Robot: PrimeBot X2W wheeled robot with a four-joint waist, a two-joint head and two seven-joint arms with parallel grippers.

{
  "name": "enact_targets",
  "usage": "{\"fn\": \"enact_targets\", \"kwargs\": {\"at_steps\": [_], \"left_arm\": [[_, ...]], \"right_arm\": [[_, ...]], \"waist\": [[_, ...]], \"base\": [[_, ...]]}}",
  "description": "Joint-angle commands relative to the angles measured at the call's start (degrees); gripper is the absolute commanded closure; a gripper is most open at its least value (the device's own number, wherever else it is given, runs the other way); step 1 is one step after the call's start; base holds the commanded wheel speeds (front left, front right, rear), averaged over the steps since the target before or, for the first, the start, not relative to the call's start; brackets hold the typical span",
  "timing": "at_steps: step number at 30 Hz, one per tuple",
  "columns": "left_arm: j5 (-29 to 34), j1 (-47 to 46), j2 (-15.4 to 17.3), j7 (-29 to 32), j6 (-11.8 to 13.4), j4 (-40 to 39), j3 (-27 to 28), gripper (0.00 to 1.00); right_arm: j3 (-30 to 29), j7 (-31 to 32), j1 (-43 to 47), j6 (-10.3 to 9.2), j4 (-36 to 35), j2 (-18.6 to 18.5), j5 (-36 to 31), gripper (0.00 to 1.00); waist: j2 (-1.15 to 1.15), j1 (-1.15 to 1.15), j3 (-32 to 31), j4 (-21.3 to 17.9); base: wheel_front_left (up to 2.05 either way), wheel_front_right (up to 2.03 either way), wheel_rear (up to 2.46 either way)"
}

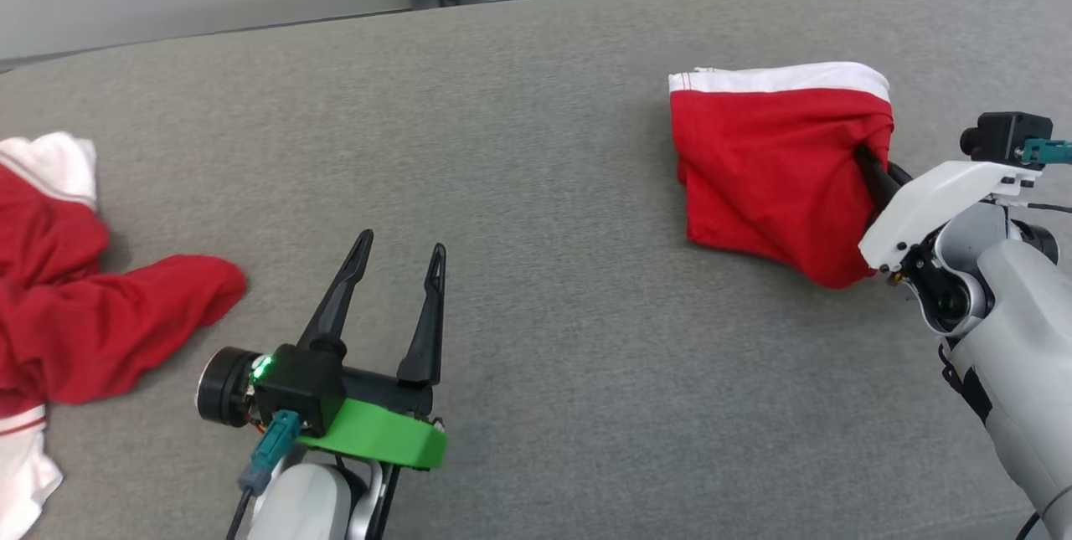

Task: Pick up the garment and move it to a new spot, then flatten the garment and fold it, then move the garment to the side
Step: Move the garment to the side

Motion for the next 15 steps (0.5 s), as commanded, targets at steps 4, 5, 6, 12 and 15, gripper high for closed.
{"fn": "enact_targets", "kwargs": {"at_steps": [4, 5, 6, 12, 15], "left_arm": [[0.84, -2.02, 0.21, 0.00, -0.94, 0.69, -1.24, 0.00], [1.01, -2.42, 0.22, 0.00, -1.07, 0.91, -1.51, 0.00], [1.21, -2.75, 0.24, -0.01, -1.27, 1.11, -1.80, 0.00], [2.14, -5.06, 0.67, 0.00, -1.79, 2.15, -3.16, 0.00], [2.71, -6.45, 1.33, 0.00, -1.97, 2.64, -3.90, 0.00]], "right_arm": [[1.87, -1.78, 0.23, 0.03, -0.01, -0.12, 1.58, 1.00], [2.39, -2.12, 0.02, 0.03, -0.09, -0.01, 2.06, 1.00], [2.80, -2.36, -0.06, 0.03, -0.20, 0.08, 2.44, 1.00], [5.54, -4.55, -1.97, 0.03, -0.99, -0.41, 4.47, 1.00], [7.81, -5.60, -3.70, 0.03, -1.51, -1.34, 4.95, 1.00]], "waist": [[0.00, 0.00, 0.22, -10.55], [0.00, 0.00, 0.50, -11.61], [0.00, 0.00, 0.74, -12.36], [0.00, 0.00, 3.43, -15.38], [0.00, 0.00, 5.85, -15.75]], "base": [[0.00, 0.00, 0.00], [0.00, 0.00, 0.00], [0.00, 0.00, 0.00], [0.00, 0.00, 0.00], [0.00, 0.00, 0.00]]}}
